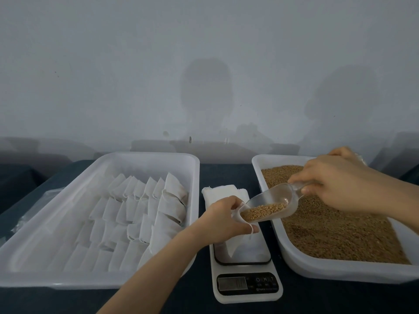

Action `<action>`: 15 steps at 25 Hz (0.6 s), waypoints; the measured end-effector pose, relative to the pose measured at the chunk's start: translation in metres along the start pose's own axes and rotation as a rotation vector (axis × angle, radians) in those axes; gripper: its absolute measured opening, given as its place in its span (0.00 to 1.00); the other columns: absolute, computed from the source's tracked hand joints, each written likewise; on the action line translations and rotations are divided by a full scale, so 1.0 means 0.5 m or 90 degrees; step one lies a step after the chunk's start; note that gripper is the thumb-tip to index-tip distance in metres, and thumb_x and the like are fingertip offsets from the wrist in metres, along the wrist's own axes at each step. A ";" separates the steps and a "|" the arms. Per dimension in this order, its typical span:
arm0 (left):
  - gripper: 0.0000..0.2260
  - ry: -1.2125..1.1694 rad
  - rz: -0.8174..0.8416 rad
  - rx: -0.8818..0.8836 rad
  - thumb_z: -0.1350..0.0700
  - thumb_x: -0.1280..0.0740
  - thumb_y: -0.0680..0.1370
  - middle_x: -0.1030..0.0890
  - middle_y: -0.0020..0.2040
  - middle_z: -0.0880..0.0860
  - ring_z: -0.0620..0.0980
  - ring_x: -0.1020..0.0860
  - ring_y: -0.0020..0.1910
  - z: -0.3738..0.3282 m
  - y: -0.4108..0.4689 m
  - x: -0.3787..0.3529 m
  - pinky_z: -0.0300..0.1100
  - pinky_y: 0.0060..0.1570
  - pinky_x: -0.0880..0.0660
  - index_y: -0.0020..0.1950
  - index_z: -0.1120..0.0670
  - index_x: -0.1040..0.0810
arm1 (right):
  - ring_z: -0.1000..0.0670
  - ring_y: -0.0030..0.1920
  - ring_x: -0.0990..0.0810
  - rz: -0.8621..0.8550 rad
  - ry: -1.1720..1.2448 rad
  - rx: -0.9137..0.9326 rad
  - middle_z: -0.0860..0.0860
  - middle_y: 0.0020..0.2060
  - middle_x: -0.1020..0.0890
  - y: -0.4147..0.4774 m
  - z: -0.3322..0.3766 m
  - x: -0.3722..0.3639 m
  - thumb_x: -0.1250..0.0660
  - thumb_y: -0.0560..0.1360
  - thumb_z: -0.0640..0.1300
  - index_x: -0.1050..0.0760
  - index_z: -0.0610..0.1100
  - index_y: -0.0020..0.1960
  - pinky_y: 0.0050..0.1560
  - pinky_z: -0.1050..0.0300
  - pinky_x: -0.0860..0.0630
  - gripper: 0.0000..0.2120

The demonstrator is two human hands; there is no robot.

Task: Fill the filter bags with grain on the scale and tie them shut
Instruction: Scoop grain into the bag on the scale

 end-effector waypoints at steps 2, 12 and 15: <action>0.17 0.004 -0.008 -0.003 0.43 0.24 0.68 0.24 0.51 0.40 0.41 0.23 0.49 -0.003 0.000 0.003 0.27 0.39 0.27 0.49 0.38 0.30 | 0.63 0.45 0.28 -0.004 -0.021 0.011 0.61 0.39 0.20 0.003 0.007 0.008 0.38 0.77 0.53 0.26 0.67 0.54 0.50 0.62 0.53 0.10; 0.21 0.034 -0.032 0.002 0.43 0.25 0.69 0.30 0.54 0.43 0.49 0.28 0.56 0.002 0.009 0.002 0.51 0.59 0.24 0.57 0.43 0.30 | 0.55 0.43 0.26 -0.005 -0.196 0.062 0.56 0.36 0.22 0.028 0.070 0.052 0.41 0.75 0.44 0.21 0.57 0.48 0.53 0.55 0.50 0.12; 0.23 0.040 -0.041 -0.007 0.42 0.25 0.69 0.28 0.58 0.45 0.49 0.27 0.58 0.003 0.010 0.002 0.51 0.61 0.25 0.59 0.44 0.29 | 0.53 0.42 0.27 -0.030 -0.280 0.086 0.56 0.33 0.26 0.027 0.103 0.062 0.42 0.73 0.43 0.26 0.54 0.42 0.52 0.53 0.49 0.08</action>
Point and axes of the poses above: each hand's wrist, its own y-axis towards the middle knuckle, its own x-axis out of the back of the hand, z = x × y, the point moved 6 cm from there along y, towards the middle knuckle
